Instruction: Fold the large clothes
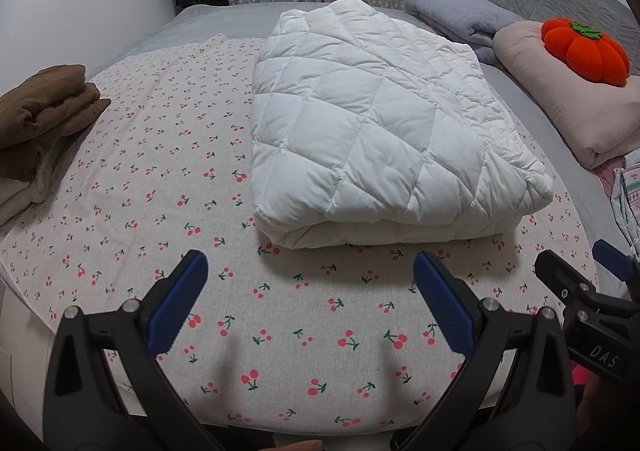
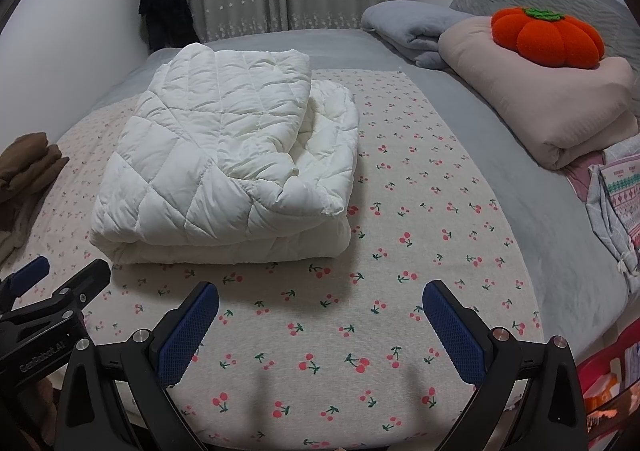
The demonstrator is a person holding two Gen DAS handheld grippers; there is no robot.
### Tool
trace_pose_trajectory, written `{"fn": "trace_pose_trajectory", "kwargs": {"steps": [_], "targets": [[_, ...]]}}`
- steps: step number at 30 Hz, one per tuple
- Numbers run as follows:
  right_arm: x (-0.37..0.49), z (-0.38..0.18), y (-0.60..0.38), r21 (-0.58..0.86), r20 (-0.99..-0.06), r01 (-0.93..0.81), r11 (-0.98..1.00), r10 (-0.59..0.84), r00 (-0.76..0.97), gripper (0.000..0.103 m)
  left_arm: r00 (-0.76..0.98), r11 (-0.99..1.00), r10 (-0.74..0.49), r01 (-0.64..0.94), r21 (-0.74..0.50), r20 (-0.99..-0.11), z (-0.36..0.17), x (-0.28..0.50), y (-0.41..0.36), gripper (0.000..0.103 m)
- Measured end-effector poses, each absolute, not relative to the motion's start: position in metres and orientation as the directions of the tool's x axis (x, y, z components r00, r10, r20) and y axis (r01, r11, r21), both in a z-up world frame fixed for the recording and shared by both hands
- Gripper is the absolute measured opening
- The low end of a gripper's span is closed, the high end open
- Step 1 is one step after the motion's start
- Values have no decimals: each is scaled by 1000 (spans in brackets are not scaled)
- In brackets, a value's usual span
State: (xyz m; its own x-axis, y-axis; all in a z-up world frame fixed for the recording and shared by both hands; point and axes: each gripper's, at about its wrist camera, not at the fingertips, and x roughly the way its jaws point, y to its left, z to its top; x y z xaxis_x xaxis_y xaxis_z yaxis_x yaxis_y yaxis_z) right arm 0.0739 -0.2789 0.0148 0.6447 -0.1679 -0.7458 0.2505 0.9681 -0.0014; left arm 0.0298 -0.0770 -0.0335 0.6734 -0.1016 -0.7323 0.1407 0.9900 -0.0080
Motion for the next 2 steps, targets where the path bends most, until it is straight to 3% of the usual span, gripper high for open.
{"fn": "trace_pose_trajectory", "kwargs": {"steps": [2], "targets": [[74,14,-279,-2,-747,251,968,-169,643,103,674,991,-99,135,-9,-732,-34,30,-76,102]]}}
